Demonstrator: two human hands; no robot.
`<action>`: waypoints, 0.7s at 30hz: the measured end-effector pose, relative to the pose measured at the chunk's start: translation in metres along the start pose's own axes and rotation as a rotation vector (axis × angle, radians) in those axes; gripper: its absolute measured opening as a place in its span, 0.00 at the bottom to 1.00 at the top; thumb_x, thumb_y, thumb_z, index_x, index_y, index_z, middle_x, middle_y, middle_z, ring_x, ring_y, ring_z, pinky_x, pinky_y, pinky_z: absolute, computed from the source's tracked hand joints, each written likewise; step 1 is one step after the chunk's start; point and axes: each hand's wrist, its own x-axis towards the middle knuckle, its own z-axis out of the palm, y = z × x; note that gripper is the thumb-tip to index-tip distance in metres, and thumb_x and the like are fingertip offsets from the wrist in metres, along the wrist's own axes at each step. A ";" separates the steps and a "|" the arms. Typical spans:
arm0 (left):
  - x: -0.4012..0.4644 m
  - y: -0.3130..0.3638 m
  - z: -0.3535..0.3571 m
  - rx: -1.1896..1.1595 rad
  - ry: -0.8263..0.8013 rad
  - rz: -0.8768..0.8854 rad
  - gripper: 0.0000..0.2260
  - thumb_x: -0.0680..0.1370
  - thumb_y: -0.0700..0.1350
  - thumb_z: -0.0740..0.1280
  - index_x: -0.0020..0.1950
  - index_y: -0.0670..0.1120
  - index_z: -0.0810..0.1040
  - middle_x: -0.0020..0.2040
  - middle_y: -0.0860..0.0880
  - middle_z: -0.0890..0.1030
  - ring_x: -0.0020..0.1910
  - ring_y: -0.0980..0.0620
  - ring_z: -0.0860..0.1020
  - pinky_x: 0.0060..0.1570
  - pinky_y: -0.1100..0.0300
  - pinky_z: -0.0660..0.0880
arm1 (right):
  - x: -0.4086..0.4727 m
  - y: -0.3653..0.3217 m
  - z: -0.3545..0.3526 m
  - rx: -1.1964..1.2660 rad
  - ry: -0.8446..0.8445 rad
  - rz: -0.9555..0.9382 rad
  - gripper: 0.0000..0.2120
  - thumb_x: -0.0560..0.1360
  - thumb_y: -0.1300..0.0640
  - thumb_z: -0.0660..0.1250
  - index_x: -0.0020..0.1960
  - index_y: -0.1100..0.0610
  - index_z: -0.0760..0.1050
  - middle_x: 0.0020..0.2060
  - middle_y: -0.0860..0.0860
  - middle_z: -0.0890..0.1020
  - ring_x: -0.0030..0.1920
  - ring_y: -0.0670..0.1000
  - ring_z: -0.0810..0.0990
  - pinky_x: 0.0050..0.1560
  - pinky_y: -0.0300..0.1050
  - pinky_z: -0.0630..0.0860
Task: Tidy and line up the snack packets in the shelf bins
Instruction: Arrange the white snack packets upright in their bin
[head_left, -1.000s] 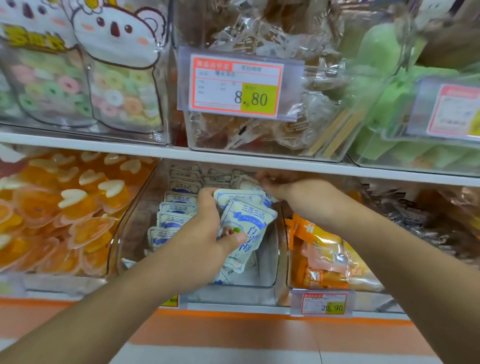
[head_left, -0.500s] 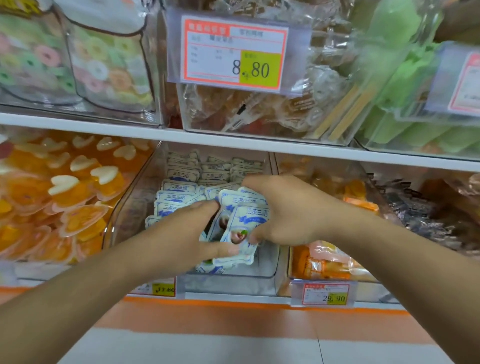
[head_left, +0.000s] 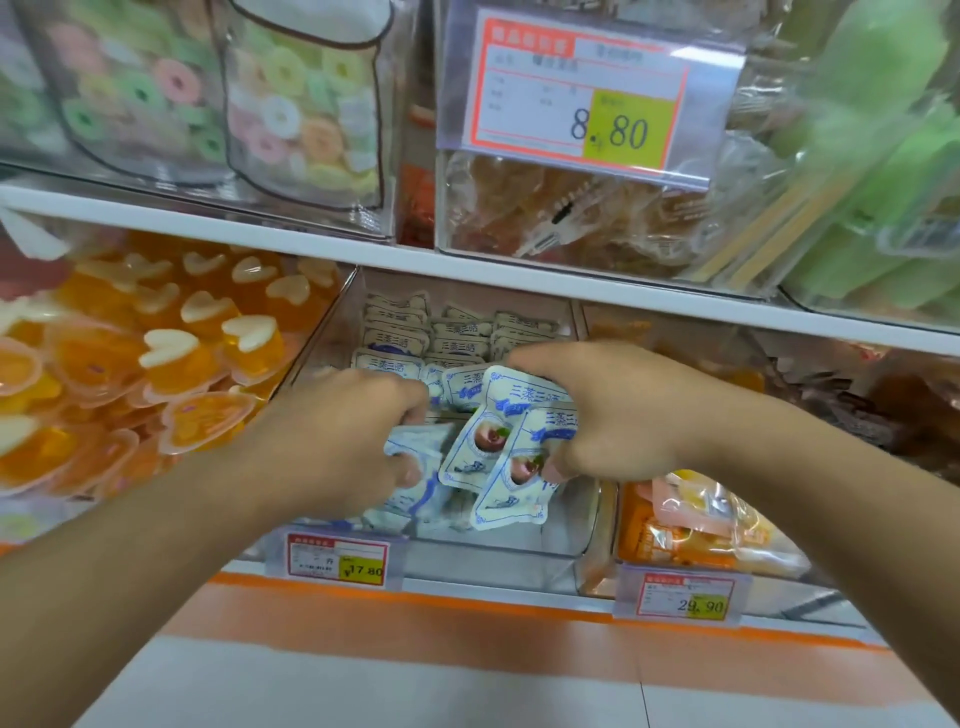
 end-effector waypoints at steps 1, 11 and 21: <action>-0.002 -0.005 -0.004 0.015 0.027 -0.022 0.15 0.73 0.62 0.73 0.49 0.57 0.71 0.45 0.57 0.77 0.46 0.52 0.76 0.47 0.50 0.77 | 0.002 -0.002 0.000 -0.030 -0.026 0.003 0.27 0.68 0.49 0.81 0.62 0.43 0.71 0.45 0.46 0.83 0.45 0.50 0.81 0.45 0.54 0.82; -0.009 -0.003 -0.013 0.021 -0.036 -0.058 0.16 0.76 0.59 0.73 0.48 0.60 0.64 0.45 0.59 0.72 0.46 0.55 0.72 0.35 0.59 0.66 | 0.010 -0.021 0.040 -0.315 -0.215 -0.044 0.35 0.74 0.60 0.67 0.78 0.46 0.60 0.48 0.52 0.80 0.53 0.58 0.77 0.34 0.43 0.68; 0.033 0.010 -0.004 -0.280 0.053 -0.010 0.13 0.80 0.61 0.64 0.57 0.55 0.78 0.52 0.58 0.80 0.52 0.54 0.80 0.53 0.53 0.79 | 0.042 0.039 0.026 -0.116 0.309 0.140 0.15 0.76 0.51 0.66 0.62 0.50 0.76 0.59 0.53 0.81 0.59 0.58 0.79 0.57 0.48 0.79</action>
